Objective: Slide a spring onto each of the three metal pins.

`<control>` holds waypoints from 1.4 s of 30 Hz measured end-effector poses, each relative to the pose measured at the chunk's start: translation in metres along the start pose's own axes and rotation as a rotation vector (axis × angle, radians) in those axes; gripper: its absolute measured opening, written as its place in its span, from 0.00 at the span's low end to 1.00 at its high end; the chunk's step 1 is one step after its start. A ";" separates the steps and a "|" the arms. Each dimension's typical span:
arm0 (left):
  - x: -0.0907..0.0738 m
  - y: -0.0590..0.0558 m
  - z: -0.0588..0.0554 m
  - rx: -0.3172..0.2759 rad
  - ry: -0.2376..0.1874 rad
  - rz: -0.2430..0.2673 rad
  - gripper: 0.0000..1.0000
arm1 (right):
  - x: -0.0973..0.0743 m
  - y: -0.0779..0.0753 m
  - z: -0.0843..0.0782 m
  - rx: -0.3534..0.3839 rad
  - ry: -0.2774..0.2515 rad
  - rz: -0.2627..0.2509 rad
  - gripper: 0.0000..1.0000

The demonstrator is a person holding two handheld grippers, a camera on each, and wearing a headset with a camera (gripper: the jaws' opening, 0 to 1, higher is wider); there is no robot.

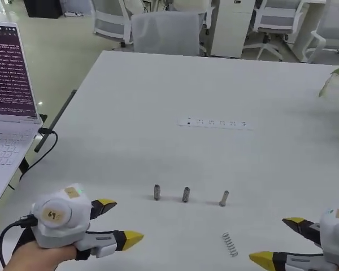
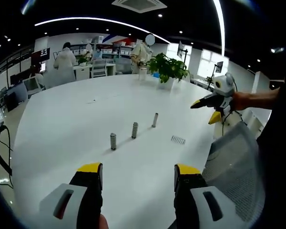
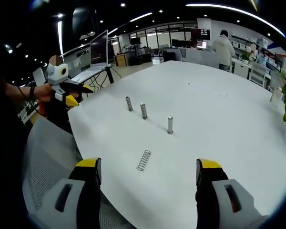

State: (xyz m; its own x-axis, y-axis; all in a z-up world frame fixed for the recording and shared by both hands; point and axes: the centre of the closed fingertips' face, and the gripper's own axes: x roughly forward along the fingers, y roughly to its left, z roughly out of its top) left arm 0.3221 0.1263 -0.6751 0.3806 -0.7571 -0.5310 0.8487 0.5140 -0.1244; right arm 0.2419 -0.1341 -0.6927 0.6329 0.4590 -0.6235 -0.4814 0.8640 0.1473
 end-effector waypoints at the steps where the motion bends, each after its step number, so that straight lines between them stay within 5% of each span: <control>1: 0.002 -0.002 0.001 0.007 0.003 -0.007 0.56 | 0.000 0.001 0.000 0.000 0.000 0.001 0.81; 27: 0.054 -0.048 0.026 0.163 0.034 -0.175 0.55 | -0.008 0.000 -0.005 0.020 -0.006 -0.021 0.81; 42: 0.091 -0.081 0.030 0.239 0.069 -0.281 0.53 | -0.010 -0.001 -0.008 0.028 0.000 -0.023 0.81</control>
State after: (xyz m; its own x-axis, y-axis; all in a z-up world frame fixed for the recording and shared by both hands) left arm 0.2992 0.0034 -0.6884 0.1023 -0.8219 -0.5604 0.9814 0.1753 -0.0779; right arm 0.2311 -0.1416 -0.6930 0.6440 0.4386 -0.6268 -0.4491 0.8801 0.1544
